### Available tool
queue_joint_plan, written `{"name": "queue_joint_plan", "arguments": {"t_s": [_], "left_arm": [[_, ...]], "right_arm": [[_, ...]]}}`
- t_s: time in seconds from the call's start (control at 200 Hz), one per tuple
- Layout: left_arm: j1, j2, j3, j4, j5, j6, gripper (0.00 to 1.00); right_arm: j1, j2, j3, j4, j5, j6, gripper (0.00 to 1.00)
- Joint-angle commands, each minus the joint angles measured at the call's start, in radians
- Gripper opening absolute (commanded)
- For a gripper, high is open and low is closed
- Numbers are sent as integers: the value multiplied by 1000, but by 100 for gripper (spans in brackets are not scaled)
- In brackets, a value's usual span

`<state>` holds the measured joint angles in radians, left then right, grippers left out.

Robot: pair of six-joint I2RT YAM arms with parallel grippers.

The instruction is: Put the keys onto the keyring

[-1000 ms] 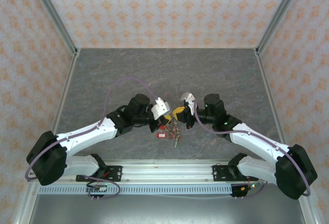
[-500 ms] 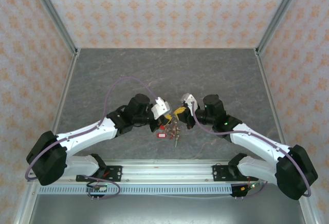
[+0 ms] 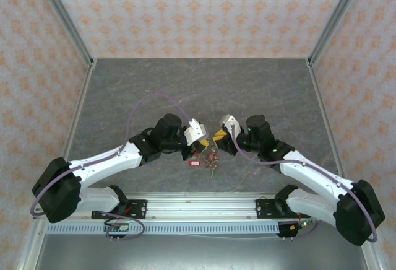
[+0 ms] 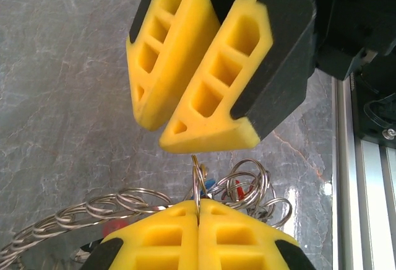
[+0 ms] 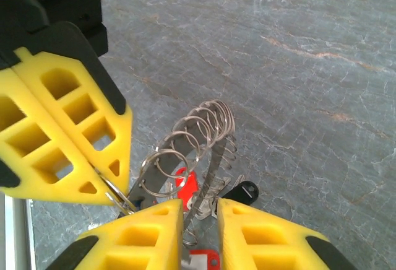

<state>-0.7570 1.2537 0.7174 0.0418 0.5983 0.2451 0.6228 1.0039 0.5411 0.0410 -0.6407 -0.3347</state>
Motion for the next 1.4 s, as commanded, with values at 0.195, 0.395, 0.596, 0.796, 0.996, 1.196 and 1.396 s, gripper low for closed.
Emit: {"name": "queue_joint_plan", "arguments": {"t_s": [0.195,0.395,0.596,0.796,0.996,1.196,1.396], "left_arm": [[-11,-61,-5,61,20,75,0],[-11,-82,-18,58,44,96,0],[-10,-84,-12,29,60,112,0],[-11,-80,-7,24,63,109,0],[-10,-80,-2,18,68,113,0],[-11,-76,5,13,76,113,0],[-11,-79,3,21,74,107,0]], "right_arm": [[-3,-81,72,-234,-31,-170,21],[-2,-85,65,-215,-141,-263,20],[-2,-75,90,-161,-183,-272,20],[-3,-48,108,-148,-215,-282,19],[-2,-26,107,-109,-226,-277,19],[-3,5,108,-95,-227,-289,16],[-2,22,103,-91,-233,-297,10]]}}
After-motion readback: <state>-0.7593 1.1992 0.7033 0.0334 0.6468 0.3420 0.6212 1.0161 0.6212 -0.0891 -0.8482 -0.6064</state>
